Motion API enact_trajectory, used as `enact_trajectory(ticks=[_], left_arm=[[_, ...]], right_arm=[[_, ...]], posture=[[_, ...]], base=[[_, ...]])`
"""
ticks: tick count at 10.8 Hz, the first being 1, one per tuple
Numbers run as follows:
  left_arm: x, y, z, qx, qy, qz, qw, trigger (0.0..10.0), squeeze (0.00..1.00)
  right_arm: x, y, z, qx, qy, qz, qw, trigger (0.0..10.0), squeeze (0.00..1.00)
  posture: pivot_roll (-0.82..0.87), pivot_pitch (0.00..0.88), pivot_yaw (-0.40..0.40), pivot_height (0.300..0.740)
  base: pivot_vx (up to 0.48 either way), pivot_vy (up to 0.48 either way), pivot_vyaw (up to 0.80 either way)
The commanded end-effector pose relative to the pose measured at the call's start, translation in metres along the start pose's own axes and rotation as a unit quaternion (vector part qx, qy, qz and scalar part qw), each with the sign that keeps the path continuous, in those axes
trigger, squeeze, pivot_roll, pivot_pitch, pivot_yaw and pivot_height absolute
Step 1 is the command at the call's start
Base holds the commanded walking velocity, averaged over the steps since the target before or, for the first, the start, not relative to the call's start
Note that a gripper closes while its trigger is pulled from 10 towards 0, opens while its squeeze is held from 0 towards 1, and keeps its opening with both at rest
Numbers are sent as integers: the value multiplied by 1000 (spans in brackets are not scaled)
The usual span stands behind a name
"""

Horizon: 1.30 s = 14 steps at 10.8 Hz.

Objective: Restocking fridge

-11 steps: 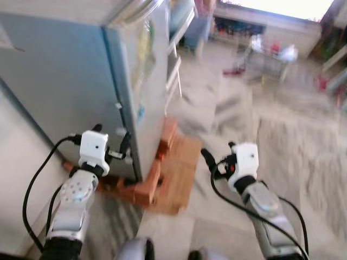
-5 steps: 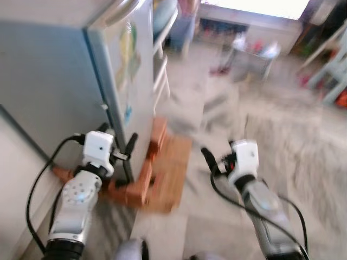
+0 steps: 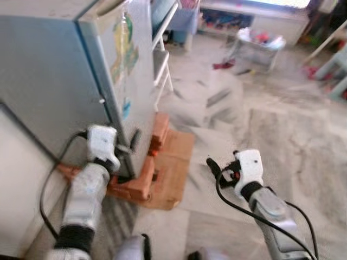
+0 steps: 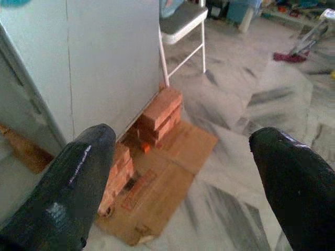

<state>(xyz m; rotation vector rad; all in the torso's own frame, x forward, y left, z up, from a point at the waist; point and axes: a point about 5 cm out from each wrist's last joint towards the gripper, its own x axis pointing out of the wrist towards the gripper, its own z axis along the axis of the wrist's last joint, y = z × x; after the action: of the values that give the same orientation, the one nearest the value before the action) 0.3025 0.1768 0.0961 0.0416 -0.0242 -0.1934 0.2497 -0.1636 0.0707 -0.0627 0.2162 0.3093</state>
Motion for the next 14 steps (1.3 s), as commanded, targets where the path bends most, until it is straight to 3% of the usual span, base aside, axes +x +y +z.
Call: enact_trajectory(ticks=[1,2,5,10,12,14], left_arm=[[5,1,2,-16,-3,5,1000,10000,0],[20,4,8,-15,-13,7,1000,10000,0],[46,6,19,-19,-16,14,1000,10000,0],[55,27,29,25,-35,92,995,10000,0],[53,33,31,27,-46,115,992,10000,0],[42,35,18,39,-35,126,991,10000,0]], right_arm=[[-3,-4,4,-1,-4,-5,1000,10000,0],[-3,-2,8,-1,-8,-6,1000,10000,0],[-14,-2,12,3,-12,-15,1000,10000,0],[-29,0,10,7,-1,-27,1000,10000,0],[-31,2,9,9,4,-26,1000,10000,0],[-30,3,9,11,7,-25,1000,10000,0]], posture=[[60,119,-44,740],[46,131,-43,740],[-5,163,-23,740],[-18,208,-8,740],[-10,218,-4,740],[-4,221,-6,740]], base=[[0,0,0],[0,0,0],[0,0,0],[0,0,0],[0,0,0],[0,0,0]])
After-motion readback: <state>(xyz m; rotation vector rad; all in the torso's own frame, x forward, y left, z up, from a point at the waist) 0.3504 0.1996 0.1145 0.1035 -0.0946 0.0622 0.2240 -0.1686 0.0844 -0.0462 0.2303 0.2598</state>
